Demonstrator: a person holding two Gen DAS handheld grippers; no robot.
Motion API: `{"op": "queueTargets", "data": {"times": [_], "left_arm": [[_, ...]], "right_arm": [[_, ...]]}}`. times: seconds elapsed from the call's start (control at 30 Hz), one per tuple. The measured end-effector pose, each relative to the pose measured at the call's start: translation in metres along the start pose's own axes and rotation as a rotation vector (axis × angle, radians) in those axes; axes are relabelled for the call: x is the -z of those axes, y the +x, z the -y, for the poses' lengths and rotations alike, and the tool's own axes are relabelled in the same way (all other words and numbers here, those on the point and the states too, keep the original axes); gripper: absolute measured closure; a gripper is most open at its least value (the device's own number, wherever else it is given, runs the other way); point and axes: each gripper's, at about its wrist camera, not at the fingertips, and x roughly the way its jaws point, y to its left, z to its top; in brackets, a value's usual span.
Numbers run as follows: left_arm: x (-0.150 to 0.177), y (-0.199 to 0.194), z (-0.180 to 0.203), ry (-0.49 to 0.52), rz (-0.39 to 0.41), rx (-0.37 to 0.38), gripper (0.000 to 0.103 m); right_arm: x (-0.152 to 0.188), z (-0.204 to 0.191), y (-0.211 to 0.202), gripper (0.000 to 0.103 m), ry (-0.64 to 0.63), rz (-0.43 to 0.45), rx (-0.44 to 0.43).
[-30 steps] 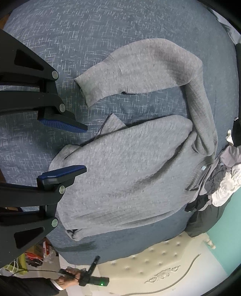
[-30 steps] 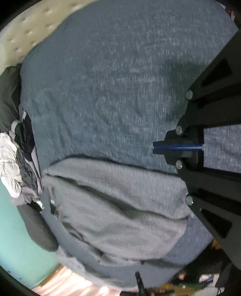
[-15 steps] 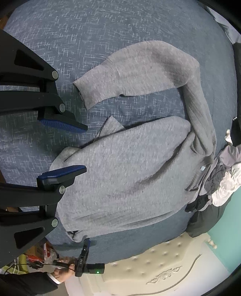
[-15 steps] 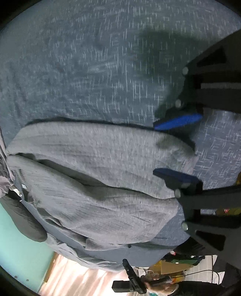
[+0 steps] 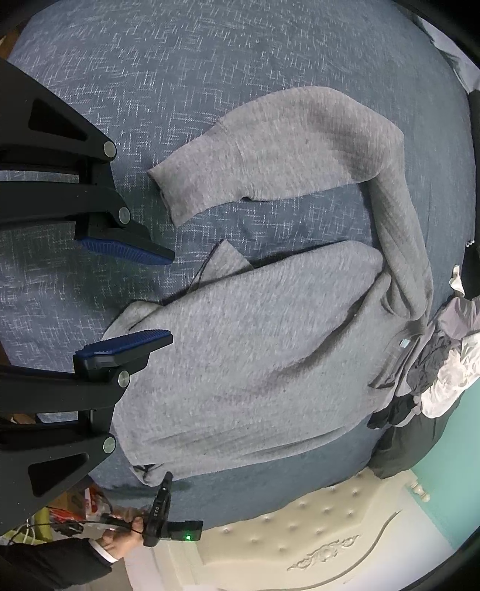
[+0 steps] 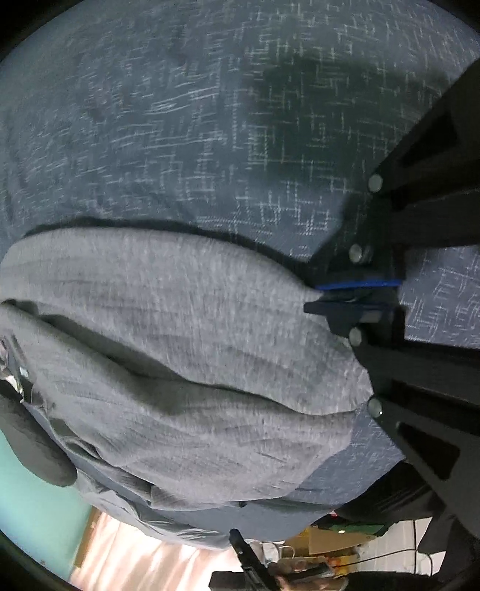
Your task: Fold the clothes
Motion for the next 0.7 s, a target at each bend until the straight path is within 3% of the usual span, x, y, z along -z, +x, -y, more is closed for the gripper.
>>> {"op": "queueTargets", "data": {"times": [0.27,0.47,0.7], "left_arm": [[0.002,0.008,0.001,-0.006,-0.016,0.015,0.063],[0.006,0.017,-0.002,-0.022,-0.044,0.022,0.063],[0.006,0.032,-0.004,-0.030,-0.075,0.019,0.063]], "right_arm": [[-0.009,0.005,-0.050,0.099,-0.022,0.089,0.055],[-0.028,0.025,-0.100,0.099,-0.005,0.143,0.162],[-0.048,0.055,-0.116,0.099,0.020,0.132,0.336]]}}
